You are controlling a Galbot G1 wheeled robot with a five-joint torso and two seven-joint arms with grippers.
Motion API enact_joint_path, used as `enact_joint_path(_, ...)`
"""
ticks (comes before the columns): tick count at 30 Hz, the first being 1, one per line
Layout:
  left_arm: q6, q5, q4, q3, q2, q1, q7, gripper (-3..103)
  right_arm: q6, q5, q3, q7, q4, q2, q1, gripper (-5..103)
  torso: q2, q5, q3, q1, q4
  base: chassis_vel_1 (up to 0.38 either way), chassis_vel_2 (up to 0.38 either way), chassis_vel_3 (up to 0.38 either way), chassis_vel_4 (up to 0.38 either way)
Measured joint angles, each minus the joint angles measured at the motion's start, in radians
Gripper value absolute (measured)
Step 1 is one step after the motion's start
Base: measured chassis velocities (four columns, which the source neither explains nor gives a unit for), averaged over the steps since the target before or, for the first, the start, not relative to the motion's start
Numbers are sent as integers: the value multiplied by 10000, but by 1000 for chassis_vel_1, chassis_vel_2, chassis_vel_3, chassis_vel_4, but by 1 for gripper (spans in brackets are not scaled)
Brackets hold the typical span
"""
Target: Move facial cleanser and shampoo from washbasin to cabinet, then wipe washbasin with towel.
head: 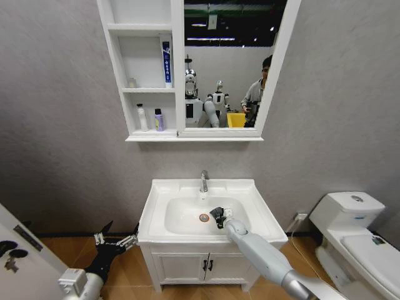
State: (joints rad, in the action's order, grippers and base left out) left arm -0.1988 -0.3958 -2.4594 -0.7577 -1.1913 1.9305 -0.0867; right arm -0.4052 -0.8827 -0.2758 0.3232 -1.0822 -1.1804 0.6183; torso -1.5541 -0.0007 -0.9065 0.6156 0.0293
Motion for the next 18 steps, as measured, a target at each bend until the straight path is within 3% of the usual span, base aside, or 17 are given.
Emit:
enact_joint_path(5,0,0,0,0,0,0,0,100,-104,-585,-158,-18,371,-496,-203,3,0,6,0,0,-2,0,0,0,0)
enact_joint_path(8,0,0,0,0,0,0,0,100,-235,-1609,-423,-77,801,-953,-525,3,0,2,0,0,0,0,0,0,0)
enact_joint_path(18,0,0,0,0,0,0,0,100,-45,-3491,-96,-450,1354,-2006,-851,3,4,8,-5,2,-6,0,0,0,0)
